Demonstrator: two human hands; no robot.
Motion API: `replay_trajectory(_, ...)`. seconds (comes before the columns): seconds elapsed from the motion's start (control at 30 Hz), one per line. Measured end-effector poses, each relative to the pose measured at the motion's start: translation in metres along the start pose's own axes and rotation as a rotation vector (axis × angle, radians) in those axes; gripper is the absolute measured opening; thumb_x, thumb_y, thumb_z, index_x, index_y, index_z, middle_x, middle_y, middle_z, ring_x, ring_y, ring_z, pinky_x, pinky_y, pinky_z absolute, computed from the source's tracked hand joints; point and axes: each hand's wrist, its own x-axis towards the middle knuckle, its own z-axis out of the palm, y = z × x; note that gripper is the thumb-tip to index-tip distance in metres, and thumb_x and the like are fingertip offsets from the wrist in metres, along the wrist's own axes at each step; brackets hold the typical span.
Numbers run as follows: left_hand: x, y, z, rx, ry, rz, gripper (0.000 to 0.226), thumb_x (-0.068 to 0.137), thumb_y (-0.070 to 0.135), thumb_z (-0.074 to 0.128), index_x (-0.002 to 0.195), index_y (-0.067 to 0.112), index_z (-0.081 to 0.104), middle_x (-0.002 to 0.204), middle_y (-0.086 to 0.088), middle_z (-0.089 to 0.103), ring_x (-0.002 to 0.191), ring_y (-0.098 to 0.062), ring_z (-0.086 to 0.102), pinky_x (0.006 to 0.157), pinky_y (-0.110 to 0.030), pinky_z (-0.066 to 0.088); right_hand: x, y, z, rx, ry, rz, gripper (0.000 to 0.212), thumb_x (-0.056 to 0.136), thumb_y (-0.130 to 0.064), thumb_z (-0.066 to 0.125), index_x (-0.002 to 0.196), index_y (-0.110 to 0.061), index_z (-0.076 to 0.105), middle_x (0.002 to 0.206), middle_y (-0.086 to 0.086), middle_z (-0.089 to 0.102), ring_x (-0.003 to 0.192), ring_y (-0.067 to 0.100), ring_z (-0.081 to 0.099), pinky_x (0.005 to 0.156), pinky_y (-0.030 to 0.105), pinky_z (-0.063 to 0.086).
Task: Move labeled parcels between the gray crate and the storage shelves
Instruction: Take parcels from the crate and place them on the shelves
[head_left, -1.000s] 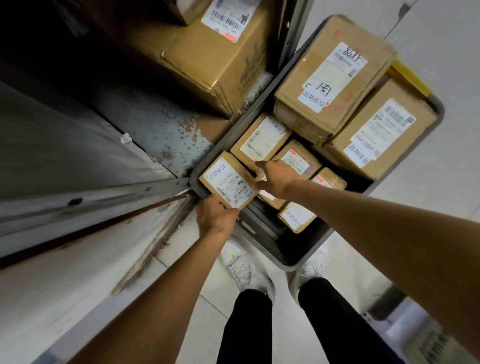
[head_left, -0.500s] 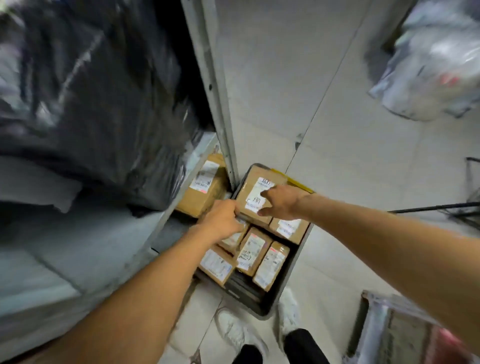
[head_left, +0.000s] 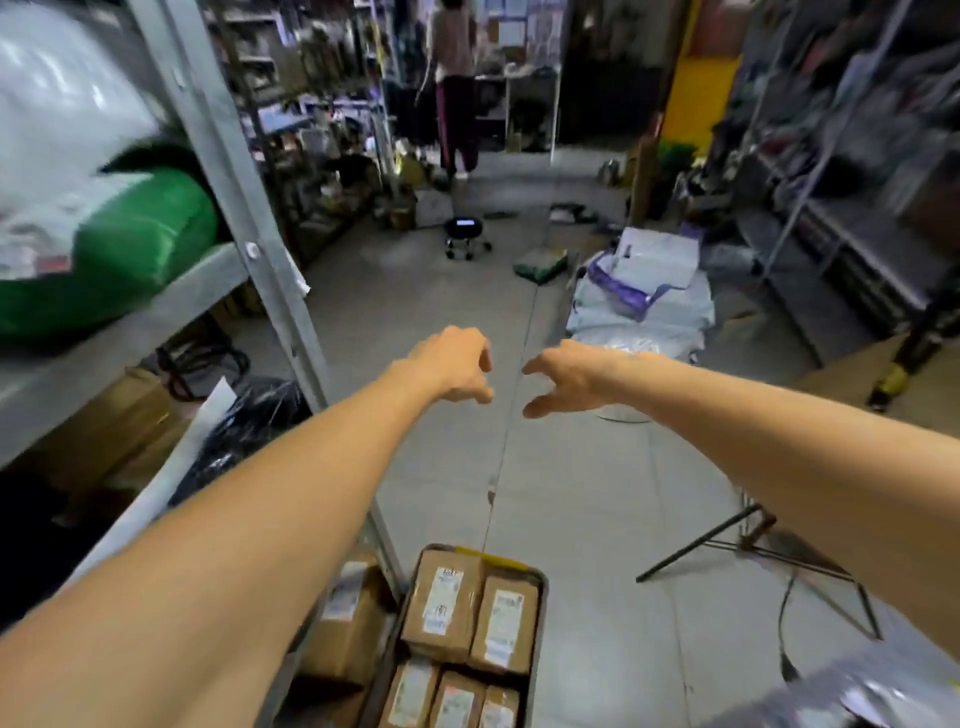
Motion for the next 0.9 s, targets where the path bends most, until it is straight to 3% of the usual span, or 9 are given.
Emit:
replay_trajectory(0.2, -0.038, 0.046, -0.089, 0.079, 0.021, 0.211, 0.042, 0.077, 0.026, 0.078, 0.116, 0.016, 0.065, 0.108, -0.004, 0.069, 0.094, -0.020, 0.064, 0.084, -0.033, 0.053, -0.095, 0.004, -0.075, -0.042, 0.216, -0.009, 0.066, 0.085, -0.048, 0.065, 0.144, -0.023, 0.045, 0.125, 0.009, 0.061, 0.116, 0.027, 0.054, 0.083, 0.030, 0.040)
replay_trajectory(0.27, -0.053, 0.052, -0.103, 0.090, 0.020, 0.236, 0.042, 0.079, 0.025, 0.077, 0.118, 0.016, 0.063, 0.108, -0.003, 0.068, 0.093, -0.019, 0.063, 0.080, -0.030, 0.050, -0.120, 0.003, -0.087, -0.027, 0.267, -0.002, 0.065, 0.085, -0.047, 0.066, 0.142, -0.022, 0.047, 0.124, 0.009, 0.061, 0.116, 0.026, 0.053, 0.079, 0.027, 0.036)
replay_trajectory(0.43, -0.088, 0.060, -0.110, 0.137, 0.008, 0.235, 0.044, 0.078, 0.027, 0.077, 0.119, 0.017, 0.063, 0.106, -0.002, 0.068, 0.090, -0.017, 0.062, 0.083, -0.032, 0.052, -0.163, -0.003, -0.098, -0.041, 0.320, -0.011, 0.063, 0.082, -0.050, 0.068, 0.135, -0.018, 0.055, 0.110, 0.009, 0.066, 0.097, 0.025, 0.056, 0.075, 0.032, 0.043)
replay_trajectory(0.5, -0.108, 0.062, -0.107, 0.153, 0.003, 0.205, 0.045, 0.078, 0.027, 0.078, 0.119, 0.017, 0.063, 0.107, -0.002, 0.068, 0.089, -0.016, 0.063, 0.084, -0.032, 0.053, -0.171, -0.009, -0.100, -0.074, 0.269, -0.028, 0.066, 0.081, -0.054, 0.068, 0.134, -0.019, 0.054, 0.114, 0.009, 0.064, 0.102, 0.027, 0.057, 0.080, 0.035, 0.047)
replay_trajectory(0.63, -0.155, 0.056, -0.107, 0.195, 0.052, 0.094, 0.045, 0.077, 0.027, 0.078, 0.119, 0.020, 0.063, 0.109, 0.000, 0.068, 0.091, -0.017, 0.063, 0.083, -0.032, 0.053, -0.179, -0.033, -0.111, -0.161, 0.186, -0.106, 0.067, 0.078, -0.061, 0.066, 0.127, -0.016, 0.055, 0.112, 0.006, 0.062, 0.092, 0.024, 0.057, 0.073, 0.035, 0.048)
replay_trajectory(0.7, -0.190, 0.051, -0.108, 0.175, 0.085, 0.022, 0.045, 0.078, 0.026, 0.077, 0.120, 0.018, 0.063, 0.109, -0.002, 0.068, 0.093, -0.017, 0.063, 0.082, -0.030, 0.052, -0.180, -0.053, -0.116, -0.175, 0.180, -0.163, 0.076, 0.077, -0.064, 0.066, 0.134, -0.017, 0.051, 0.117, 0.009, 0.059, 0.102, 0.028, 0.058, 0.083, 0.038, 0.051)
replay_trajectory(0.77, -0.229, 0.044, -0.105, 0.132, 0.105, -0.063, 0.044, 0.079, 0.025, 0.076, 0.119, 0.015, 0.064, 0.108, -0.004, 0.068, 0.093, -0.018, 0.063, 0.083, -0.029, 0.051, -0.185, -0.081, -0.114, -0.189, 0.171, -0.246, 0.081, 0.077, -0.064, 0.067, 0.141, -0.020, 0.045, 0.123, 0.011, 0.057, 0.111, 0.029, 0.056, 0.089, 0.036, 0.049)
replay_trajectory(0.9, -0.315, 0.022, -0.093, 0.067, 0.155, -0.260, 0.041, 0.077, 0.028, 0.077, 0.116, 0.018, 0.066, 0.105, -0.001, 0.067, 0.096, -0.018, 0.063, 0.085, -0.030, 0.051, -0.193, -0.142, -0.105, -0.237, 0.187, -0.493, 0.073, 0.080, -0.060, 0.066, 0.139, -0.019, 0.048, 0.118, 0.010, 0.062, 0.108, 0.027, 0.057, 0.084, 0.032, 0.048)
